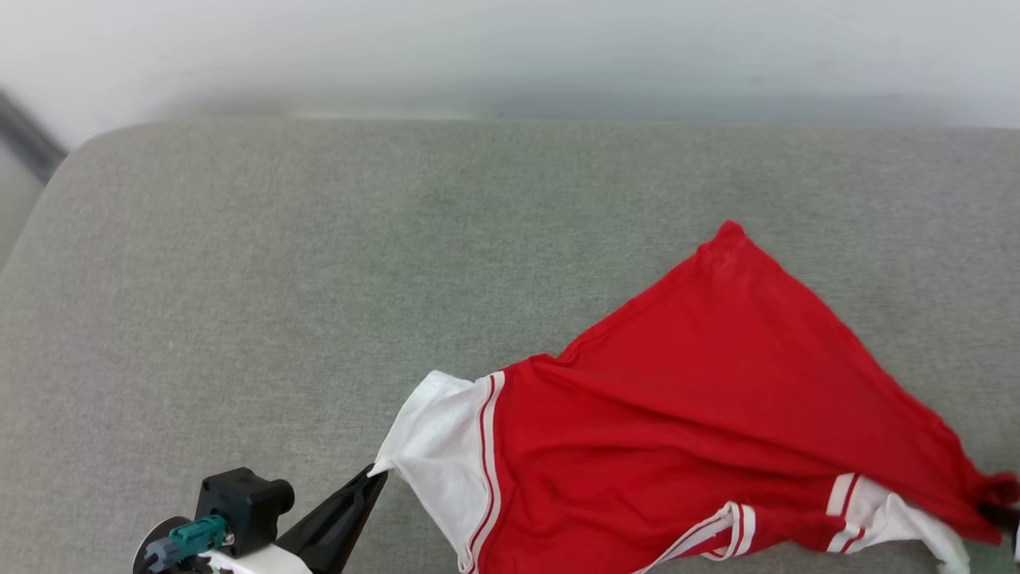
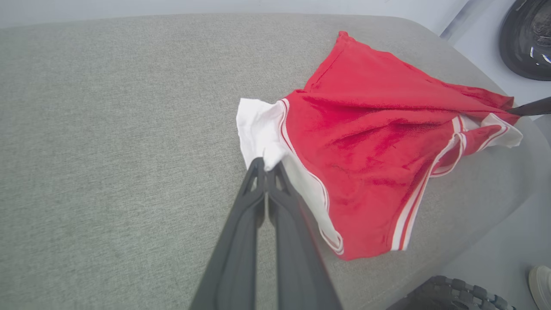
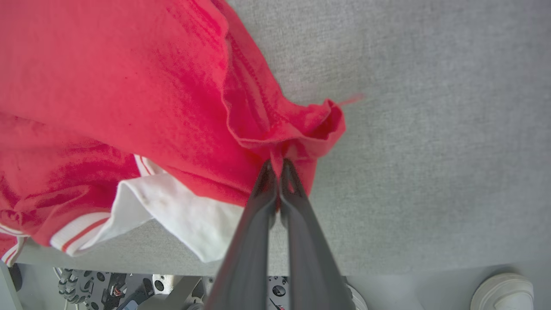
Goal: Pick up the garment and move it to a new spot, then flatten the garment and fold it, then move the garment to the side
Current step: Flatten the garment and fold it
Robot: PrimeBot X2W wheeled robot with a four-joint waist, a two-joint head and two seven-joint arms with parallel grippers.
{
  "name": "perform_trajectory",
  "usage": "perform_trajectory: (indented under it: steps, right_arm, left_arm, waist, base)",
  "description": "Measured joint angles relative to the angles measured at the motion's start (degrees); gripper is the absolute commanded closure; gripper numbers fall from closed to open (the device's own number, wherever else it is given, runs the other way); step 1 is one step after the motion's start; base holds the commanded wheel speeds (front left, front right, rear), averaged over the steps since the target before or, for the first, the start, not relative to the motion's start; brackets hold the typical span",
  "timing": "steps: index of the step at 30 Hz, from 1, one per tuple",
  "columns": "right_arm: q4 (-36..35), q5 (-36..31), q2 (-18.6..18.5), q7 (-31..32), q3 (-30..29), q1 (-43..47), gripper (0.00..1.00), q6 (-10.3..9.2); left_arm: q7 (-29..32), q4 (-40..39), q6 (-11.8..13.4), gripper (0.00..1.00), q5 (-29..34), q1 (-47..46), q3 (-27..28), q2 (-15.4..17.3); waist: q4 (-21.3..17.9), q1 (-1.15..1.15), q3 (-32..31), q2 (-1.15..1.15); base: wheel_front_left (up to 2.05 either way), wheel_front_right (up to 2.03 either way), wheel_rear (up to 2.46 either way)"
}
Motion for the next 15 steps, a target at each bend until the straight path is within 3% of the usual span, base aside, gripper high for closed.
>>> perform_trajectory:
  steps: [8, 9, 10, 15]
  right_arm:
    - [-3.44, 2.44, 2.08, -1.82, 0.81, 8.57, 1.0, 0.0]
    - [-3.64, 2.43, 2.0, -2.66, 0.9, 8.64, 0.71, 0.0]
    - [-3.7, 2.44, 1.8, -3.41, 0.98, 8.59, 0.0, 0.0]
    - [-4.2, 4.13, -0.13, -4.52, 2.82, 7.85, 0.0, 0.0]
  left_arm:
    - [-2.55, 1.89, 0.77, 1.0, 0.33, 1.15, -0.21, -1.24]
    - [-2.59, 1.92, 0.77, 1.0, 0.34, 1.19, -0.24, -1.35]
    - [-2.72, 1.91, 0.76, 1.0, 0.34, 1.18, -0.32, -1.45]
    - [-2.74, 1.59, 0.78, 1.0, 0.53, 1.18, -0.65, -1.49]
  waist:
    - [-2.1, 0.0, -3.47, 0.0]
    - [-2.13, 0.0, -3.62, 0.0]
    - [-2.12, 0.0, -3.76, 0.0]
    - [-1.81, 0.0, -4.26, 0.0]
  base:
    - [0.0, 0.0, 0.0]
    - [0.0, 0.0, 0.0]
    - [0.0, 0.0, 0.0]
    - [0.0, 0.0, 0.0]
